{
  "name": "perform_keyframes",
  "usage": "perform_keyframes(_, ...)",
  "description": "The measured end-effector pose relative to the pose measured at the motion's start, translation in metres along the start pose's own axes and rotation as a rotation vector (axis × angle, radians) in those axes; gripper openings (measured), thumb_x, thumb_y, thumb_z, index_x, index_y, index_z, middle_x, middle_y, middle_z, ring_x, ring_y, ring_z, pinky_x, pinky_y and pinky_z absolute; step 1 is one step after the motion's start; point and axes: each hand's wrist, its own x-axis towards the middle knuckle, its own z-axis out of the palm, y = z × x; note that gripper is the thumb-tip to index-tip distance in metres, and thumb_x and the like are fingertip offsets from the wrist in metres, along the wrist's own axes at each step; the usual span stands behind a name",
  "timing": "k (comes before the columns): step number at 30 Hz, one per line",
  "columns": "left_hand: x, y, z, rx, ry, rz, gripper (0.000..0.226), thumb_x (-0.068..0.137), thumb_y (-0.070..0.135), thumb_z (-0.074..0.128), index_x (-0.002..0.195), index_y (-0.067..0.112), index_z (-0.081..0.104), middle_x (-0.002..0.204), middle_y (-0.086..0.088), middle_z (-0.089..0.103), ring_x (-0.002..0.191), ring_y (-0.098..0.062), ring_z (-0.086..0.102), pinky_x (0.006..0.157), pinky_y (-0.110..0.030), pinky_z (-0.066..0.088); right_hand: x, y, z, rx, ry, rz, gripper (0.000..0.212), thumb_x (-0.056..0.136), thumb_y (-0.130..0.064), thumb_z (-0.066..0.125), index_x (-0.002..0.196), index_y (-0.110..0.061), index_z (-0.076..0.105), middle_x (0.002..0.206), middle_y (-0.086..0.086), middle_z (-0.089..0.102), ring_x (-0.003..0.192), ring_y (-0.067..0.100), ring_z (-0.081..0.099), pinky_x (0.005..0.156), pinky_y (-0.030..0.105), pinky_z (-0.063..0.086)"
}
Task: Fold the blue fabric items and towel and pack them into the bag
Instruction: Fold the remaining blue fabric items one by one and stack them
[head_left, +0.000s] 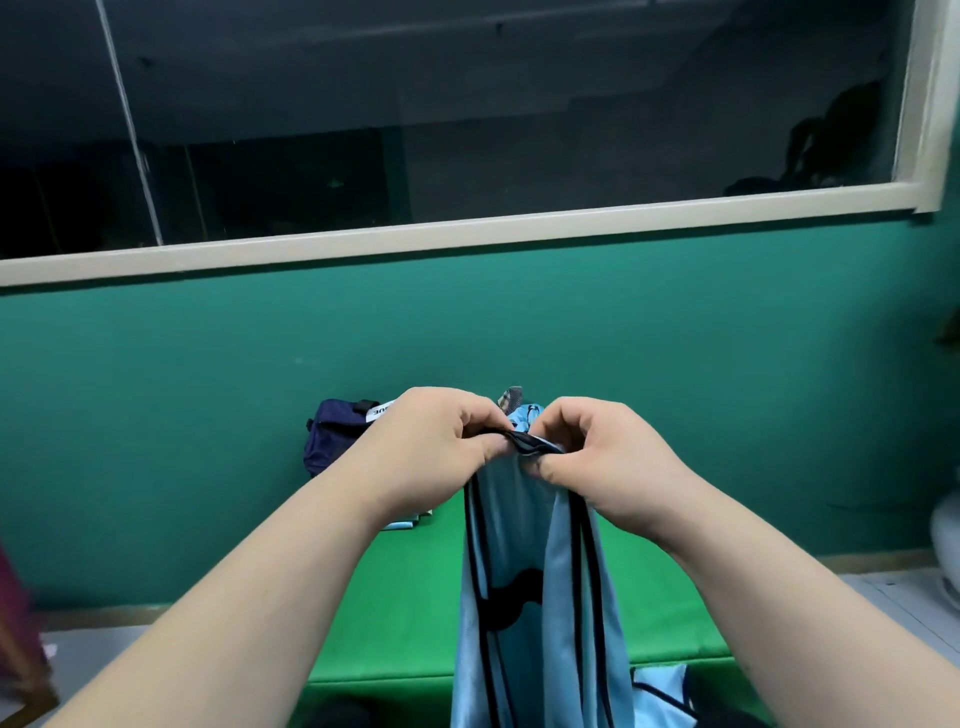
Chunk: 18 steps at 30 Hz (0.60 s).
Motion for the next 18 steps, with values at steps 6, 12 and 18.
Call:
perform_keyframes(6, 0.008, 0.001, -0.001, 0.098, -0.008, -0.06, 0.015, 0.091, 0.025, 0.062, 0.091, 0.035, 0.074, 0.085, 0.018, 0.072, 0.081, -0.001, 0.064, 0.079, -0.031, 0.053, -0.01, 0.018, 0.005, 0.061, -0.069, 0.042, 0.018, 0.078, -0.007, 0.078, 0.083, -0.021, 0.067, 0.069, -0.017, 0.066, 0.064, 0.002, 0.058, 0.068, 0.024, 0.047)
perform_keyframes(12, 0.018, -0.002, -0.004, 0.017, 0.049, -0.16, 0.021, 0.093, 0.014, 0.058, 0.085, 0.025, 0.073, 0.07, 0.005, 0.064, 0.063, -0.022, 0.059, 0.062, -0.039, 0.057, -0.026, 0.04, 0.028, 0.031, -0.069, 0.099, 0.017, 0.079, -0.003, 0.071, 0.081, -0.019, 0.065, 0.067, -0.017, 0.063, 0.061, 0.001, 0.054, 0.063, 0.019, 0.046)
perform_keyframes(18, 0.02, -0.004, -0.007, 0.04, 0.086, -0.184, 0.027, 0.095, 0.011, 0.056, 0.079, 0.028, 0.069, 0.083, -0.004, 0.068, 0.072, -0.031, 0.067, 0.047, -0.024, 0.054, -0.032, 0.067, 0.048, 0.007, -0.079, 0.156, 0.011, 0.077, -0.008, 0.068, 0.075, -0.017, 0.062, 0.066, -0.012, 0.061, 0.061, 0.005, 0.05, 0.066, 0.028, 0.047)
